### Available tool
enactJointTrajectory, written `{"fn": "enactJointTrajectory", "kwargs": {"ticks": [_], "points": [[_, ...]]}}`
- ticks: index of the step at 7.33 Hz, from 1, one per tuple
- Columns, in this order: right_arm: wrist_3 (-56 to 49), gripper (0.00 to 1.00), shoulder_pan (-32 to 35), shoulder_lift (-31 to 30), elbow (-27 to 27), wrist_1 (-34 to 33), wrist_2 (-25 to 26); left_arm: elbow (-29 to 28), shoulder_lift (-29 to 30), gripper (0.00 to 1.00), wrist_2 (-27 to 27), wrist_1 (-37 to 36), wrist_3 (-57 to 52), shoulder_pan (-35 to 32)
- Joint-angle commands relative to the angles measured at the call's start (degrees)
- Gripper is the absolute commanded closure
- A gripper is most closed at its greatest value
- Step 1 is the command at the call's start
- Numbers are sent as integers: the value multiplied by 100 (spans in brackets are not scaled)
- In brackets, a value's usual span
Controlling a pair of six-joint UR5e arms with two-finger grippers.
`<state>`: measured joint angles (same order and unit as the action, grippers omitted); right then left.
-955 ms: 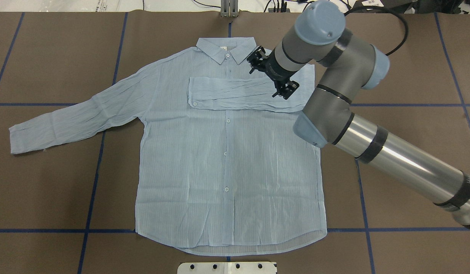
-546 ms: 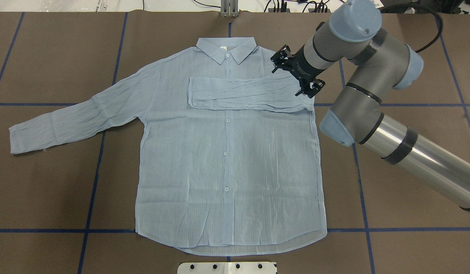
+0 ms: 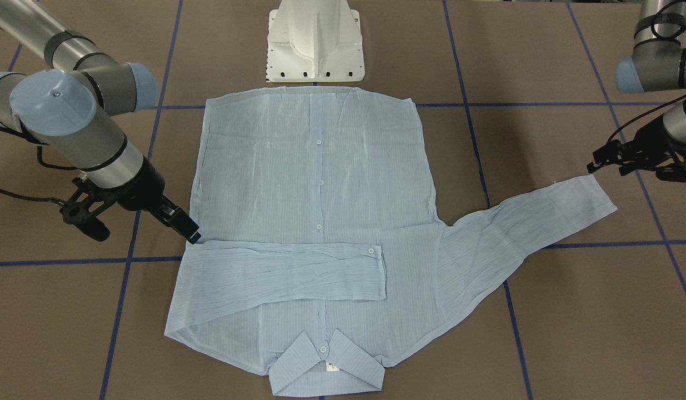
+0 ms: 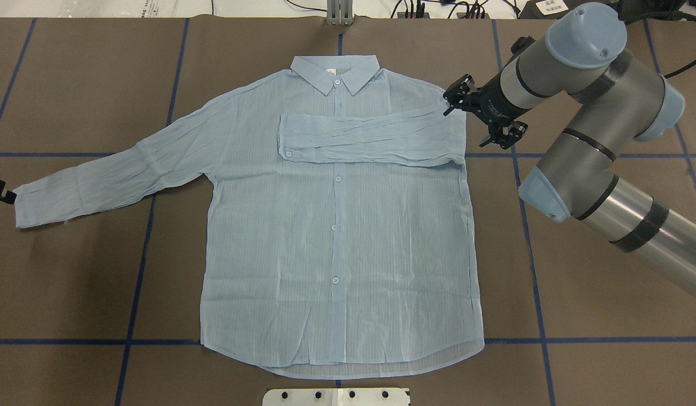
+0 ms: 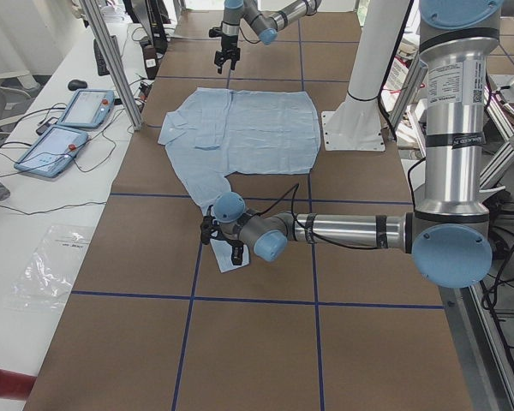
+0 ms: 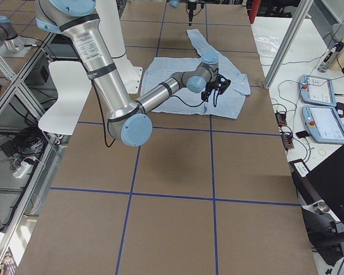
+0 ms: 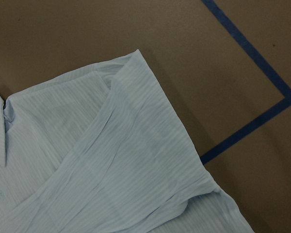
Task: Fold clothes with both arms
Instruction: 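Lower the left gripper onto the other sleeve cuff and grasp it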
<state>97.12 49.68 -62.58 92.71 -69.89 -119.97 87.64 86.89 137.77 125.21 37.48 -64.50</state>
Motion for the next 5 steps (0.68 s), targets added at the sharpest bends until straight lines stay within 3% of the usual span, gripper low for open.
{"fn": "enactJointTrajectory", "kwargs": {"ticks": [1, 2, 3, 5], "points": [[0, 0, -11, -17, -7, 1, 26, -228, 56, 14, -93, 74, 136, 191], [0, 0, -11, -17, 2, 1, 35, -273, 109, 16, -154, 74, 136, 201], [0, 0, -11, -17, 11, 10, 35, -343, 135, 26, -154, 65, 180, 349], [0, 0, -11, -26, 11, 10, 61, -413, 136, 30, -154, 74, 233, 368]]}}
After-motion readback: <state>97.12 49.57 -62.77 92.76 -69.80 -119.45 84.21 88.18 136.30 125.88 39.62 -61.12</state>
